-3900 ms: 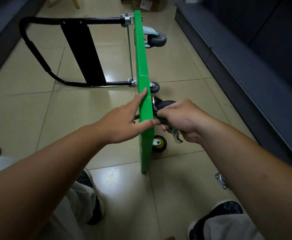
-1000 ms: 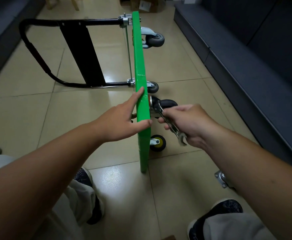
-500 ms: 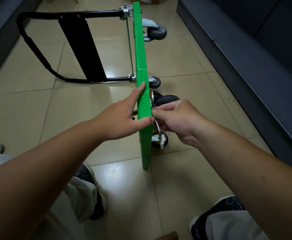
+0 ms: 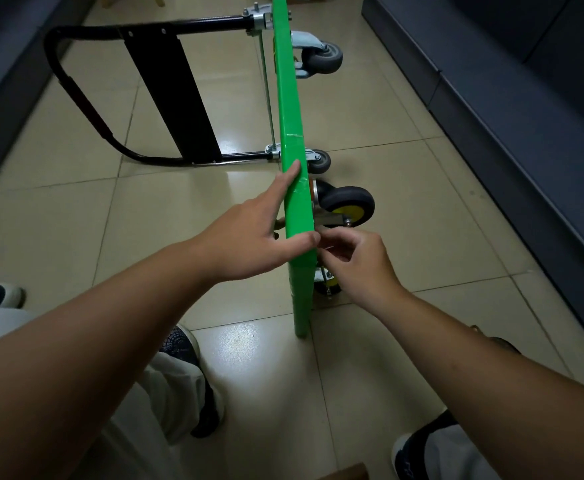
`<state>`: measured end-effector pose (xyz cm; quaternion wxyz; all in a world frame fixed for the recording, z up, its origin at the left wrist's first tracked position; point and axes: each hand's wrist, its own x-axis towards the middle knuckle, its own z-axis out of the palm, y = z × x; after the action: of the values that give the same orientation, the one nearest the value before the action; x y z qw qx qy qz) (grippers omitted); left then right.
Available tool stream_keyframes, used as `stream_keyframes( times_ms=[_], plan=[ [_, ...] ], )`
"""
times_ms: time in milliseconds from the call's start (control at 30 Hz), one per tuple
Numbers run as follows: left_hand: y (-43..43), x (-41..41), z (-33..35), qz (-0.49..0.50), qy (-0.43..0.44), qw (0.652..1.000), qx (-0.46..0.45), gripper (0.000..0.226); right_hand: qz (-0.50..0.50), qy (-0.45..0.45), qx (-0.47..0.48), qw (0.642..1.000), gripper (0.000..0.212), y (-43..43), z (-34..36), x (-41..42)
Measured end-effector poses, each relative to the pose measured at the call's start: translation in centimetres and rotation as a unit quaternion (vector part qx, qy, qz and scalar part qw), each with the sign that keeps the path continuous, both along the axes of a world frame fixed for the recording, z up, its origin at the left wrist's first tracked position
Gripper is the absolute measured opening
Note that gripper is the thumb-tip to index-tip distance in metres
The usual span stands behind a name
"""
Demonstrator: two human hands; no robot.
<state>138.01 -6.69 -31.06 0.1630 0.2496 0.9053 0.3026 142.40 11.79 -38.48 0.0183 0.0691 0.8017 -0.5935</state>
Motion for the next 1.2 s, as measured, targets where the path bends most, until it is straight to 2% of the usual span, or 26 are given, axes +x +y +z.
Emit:
stream_keyframes(
  times_ms=[67, 167, 233, 300, 467, 633, 767, 933, 1000, 1133, 1200],
  plan=[
    [0.0, 0.0, 0.0, 0.000, -0.002, 1.000, -0.003, 0.103, 0.008, -0.048, 0.038, 0.998, 0.025, 0.8, -0.9, 0.9],
    [0.1, 0.0, 0.0, 0.003, -0.001, 1.000, -0.003, 0.099, -0.053, -0.188, 0.086, 0.977, 0.011, 2.3, -2.1, 2.8],
    [0.1, 0.0, 0.0, 0.003, -0.006, 1.000, 0.000, 0.095, -0.106, -0.274, 0.068, 0.953, 0.013, 2.8, -1.3, 3.3],
    [0.1, 0.0, 0.0, 0.001, -0.003, 1.000, -0.001, 0.095, -0.133, -0.298, 0.032, 0.945, 0.012, 2.7, 0.6, 2.9],
    [-0.3, 0.0, 0.0, 0.000, -0.012, 1.000, 0.009, 0.096, -0.120, -0.233, -0.061, 0.963, 0.010, 1.4, 6.3, 0.2],
    [-0.1, -0.2, 0.0, -0.003, -0.011, 1.000, -0.004, 0.104, -0.074, -0.211, -0.102, 0.969, 0.013, -0.1, 9.2, -1.9],
    [-0.2, -0.3, 0.0, -0.003, -0.014, 1.000, -0.012, 0.108, -0.030, -0.227, -0.097, 0.969, 0.014, -0.5, 9.7, -2.2],
    [-0.2, -0.3, -0.1, 0.004, -0.009, 1.000, -0.017, 0.107, -0.011, -0.183, -0.093, 0.979, 0.010, -0.3, 8.3, -1.6],
    [-0.2, -0.2, -0.1, 0.004, -0.004, 1.000, -0.015, 0.105, -0.011, -0.147, -0.087, 0.985, 0.014, -0.3, 7.1, -0.7],
    [-0.2, 0.0, 0.0, 0.001, -0.006, 1.000, -0.005, 0.103, 0.008, -0.012, 0.003, 1.000, 0.025, -0.3, 3.3, 0.5],
    [-0.2, 0.0, 0.0, 0.003, -0.003, 1.000, -0.006, 0.103, -0.006, 0.028, 0.001, 1.000, 0.030, -0.4, 1.2, 0.6]
  ],
)
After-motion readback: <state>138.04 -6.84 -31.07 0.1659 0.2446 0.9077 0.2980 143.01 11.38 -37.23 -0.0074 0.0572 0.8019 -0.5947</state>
